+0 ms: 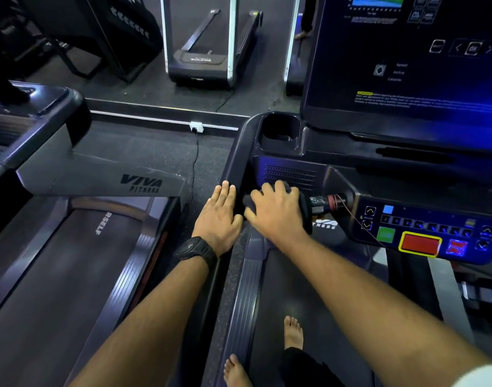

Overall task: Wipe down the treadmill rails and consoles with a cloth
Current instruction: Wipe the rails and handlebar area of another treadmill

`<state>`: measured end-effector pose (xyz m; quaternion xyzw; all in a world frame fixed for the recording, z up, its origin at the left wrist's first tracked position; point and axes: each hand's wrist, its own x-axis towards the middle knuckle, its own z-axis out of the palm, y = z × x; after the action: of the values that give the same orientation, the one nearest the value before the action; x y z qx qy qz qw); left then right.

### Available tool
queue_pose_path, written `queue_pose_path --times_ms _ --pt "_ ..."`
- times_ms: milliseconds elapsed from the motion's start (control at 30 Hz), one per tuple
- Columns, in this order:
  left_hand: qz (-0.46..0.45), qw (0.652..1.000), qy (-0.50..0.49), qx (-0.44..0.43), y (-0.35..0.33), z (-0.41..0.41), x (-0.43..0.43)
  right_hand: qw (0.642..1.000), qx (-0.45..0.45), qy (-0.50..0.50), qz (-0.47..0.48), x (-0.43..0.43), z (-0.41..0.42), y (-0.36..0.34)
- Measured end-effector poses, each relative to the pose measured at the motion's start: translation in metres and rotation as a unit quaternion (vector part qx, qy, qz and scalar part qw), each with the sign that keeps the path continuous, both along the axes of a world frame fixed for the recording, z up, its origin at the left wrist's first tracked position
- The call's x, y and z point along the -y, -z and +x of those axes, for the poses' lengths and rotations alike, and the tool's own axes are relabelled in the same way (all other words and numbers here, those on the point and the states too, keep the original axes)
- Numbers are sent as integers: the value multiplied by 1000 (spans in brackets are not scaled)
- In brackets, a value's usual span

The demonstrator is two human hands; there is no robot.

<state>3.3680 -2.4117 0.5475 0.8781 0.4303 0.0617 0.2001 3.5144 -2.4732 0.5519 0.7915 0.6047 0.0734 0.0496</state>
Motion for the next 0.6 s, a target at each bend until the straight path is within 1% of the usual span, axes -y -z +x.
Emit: queue_pose_path --times_ms 67,100,167,200,233,267,367,433,467,533,600 --pt "3 1000 1 -4 1 0 -1 999 50 -17 8 23 -1 11" --pt "4 1000 1 -5 1 0 -1 999 45 -18 7 21 0 11" --pt "6 1000 2 -6 0 1 -2 1000 -16 -5 8 -4 3 -3" --pt "5 1000 2 -3 -1 1 -2 999 -40 11 -14 -19 4 -11" --pt "3 1000 2 -1 -2 1 -2 997 -54 30 -38 -28 6 -14" --pt "2 1000 1 2 -2 0 -1 997 -59 40 -40 -29 7 -13" --pt "4 1000 -1 10 -1 -1 1 999 -5 17 34 5 6 3" --pt "2 1000 -3 14 -1 -2 1 998 33 -7 50 25 5 15" --pt "0 1000 -3 13 -1 -1 0 999 29 -11 39 21 7 14" --pt "2 1000 1 12 -2 0 -1 1000 -23 0 9 -6 15 -3" --pt "4 1000 2 18 -2 0 -3 994 -79 36 -65 -33 24 -18"
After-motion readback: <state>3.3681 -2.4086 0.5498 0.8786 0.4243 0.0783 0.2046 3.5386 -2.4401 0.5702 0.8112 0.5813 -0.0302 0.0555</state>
